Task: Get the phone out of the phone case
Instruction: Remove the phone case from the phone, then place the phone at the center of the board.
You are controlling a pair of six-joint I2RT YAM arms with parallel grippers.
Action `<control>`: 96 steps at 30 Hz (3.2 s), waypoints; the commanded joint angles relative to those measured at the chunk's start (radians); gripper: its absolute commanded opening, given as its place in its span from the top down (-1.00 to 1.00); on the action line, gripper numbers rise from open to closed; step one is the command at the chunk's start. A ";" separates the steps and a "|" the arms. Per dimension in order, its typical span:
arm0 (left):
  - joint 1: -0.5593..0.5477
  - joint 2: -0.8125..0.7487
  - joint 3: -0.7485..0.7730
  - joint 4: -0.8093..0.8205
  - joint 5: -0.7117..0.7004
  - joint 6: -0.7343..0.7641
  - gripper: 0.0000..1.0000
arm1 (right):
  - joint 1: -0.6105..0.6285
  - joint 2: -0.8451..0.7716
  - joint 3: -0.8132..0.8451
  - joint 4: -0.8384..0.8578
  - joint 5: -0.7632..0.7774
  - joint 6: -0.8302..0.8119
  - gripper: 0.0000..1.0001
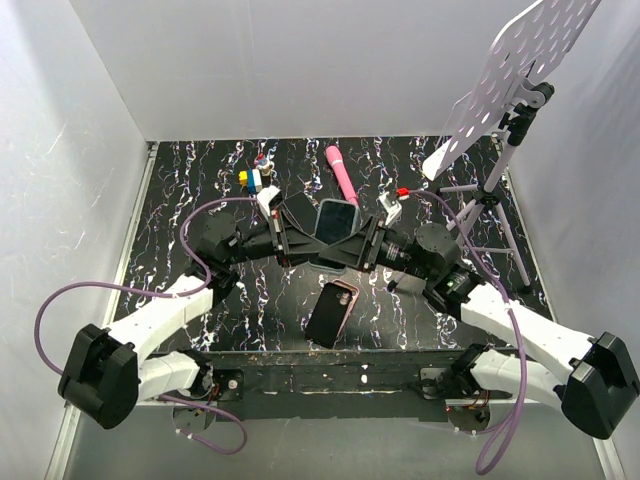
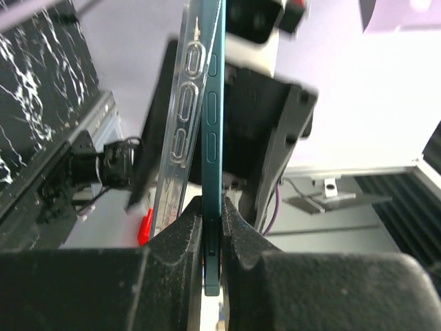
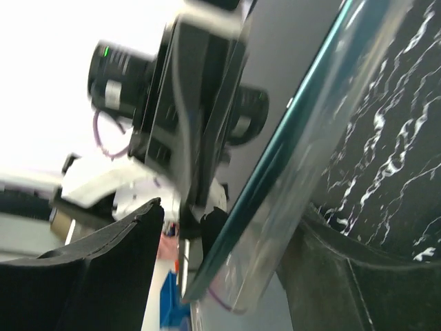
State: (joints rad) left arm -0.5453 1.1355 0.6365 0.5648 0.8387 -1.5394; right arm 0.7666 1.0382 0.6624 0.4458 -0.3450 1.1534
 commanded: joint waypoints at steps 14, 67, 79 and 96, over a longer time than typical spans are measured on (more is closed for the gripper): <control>0.113 -0.048 0.026 0.080 -0.038 -0.071 1.00 | 0.014 -0.115 -0.146 0.186 -0.049 -0.018 -0.30; 0.456 0.317 0.038 -0.396 -0.555 0.585 1.00 | 0.005 -0.328 -0.026 -0.693 0.284 -0.205 0.97; 0.478 0.535 0.015 -0.166 -0.504 0.456 1.00 | 0.057 -0.262 -0.243 -0.316 0.083 0.017 0.97; 0.479 0.500 0.063 -0.442 -0.454 0.430 -0.50 | 0.322 -0.112 -0.245 -0.433 0.416 0.431 0.92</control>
State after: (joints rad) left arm -0.0666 1.6806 0.6815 0.2684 0.4011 -1.1423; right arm 1.0519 0.9005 0.3725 0.0525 -0.0334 1.4693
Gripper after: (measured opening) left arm 0.715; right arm 0.114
